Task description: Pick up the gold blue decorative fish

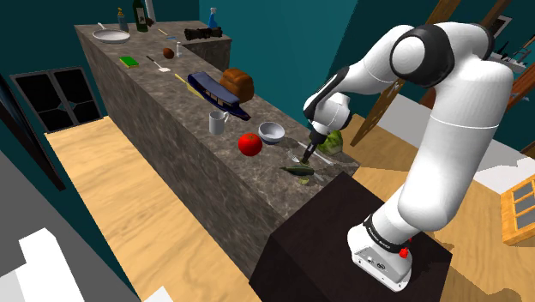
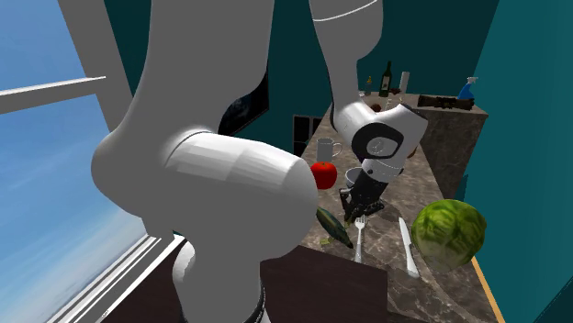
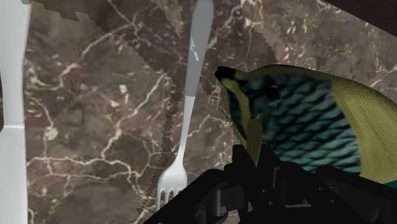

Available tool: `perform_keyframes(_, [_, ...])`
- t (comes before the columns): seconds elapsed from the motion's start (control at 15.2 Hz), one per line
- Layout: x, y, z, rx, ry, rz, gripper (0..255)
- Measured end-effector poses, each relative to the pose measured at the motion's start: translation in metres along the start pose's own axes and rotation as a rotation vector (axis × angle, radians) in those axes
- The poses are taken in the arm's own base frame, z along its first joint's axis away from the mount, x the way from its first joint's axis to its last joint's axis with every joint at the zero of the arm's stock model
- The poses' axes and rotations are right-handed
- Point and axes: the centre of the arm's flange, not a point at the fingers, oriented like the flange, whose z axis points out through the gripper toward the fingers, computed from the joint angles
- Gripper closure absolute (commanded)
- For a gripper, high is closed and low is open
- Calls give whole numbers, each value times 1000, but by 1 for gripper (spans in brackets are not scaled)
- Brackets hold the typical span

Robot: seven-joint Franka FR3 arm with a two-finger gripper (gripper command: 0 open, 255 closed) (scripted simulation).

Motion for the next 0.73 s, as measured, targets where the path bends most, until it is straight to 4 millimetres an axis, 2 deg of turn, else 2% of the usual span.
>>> perform_keyframes(0.26, [0, -2, -5, 1, -1, 0, 255])
perform_keyframes(0.73, [3, -10, -39, 1, 0, 0, 255])
